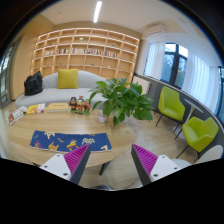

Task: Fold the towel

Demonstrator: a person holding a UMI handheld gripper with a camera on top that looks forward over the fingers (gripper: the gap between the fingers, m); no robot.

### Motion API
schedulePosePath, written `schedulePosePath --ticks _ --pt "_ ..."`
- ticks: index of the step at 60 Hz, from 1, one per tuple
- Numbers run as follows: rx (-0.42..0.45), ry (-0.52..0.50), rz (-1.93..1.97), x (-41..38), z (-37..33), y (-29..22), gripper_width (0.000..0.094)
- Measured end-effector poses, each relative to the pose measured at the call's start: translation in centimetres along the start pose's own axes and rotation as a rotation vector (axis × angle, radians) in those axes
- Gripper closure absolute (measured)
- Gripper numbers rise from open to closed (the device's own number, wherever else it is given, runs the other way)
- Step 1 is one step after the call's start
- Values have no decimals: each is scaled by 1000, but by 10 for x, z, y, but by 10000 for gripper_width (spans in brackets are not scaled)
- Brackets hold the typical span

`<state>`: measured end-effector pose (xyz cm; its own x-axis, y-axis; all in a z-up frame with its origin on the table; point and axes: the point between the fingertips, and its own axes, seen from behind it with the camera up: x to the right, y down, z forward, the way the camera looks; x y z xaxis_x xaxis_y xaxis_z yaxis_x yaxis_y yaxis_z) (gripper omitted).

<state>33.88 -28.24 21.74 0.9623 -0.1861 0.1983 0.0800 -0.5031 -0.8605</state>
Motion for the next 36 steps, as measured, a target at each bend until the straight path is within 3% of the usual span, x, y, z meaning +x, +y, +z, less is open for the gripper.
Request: schedulePosePath --ticks 15,36 --pt "-70 -91 -24 -57 -13 58 84" --pt "-76 -465 -44 -321 0 98 87"
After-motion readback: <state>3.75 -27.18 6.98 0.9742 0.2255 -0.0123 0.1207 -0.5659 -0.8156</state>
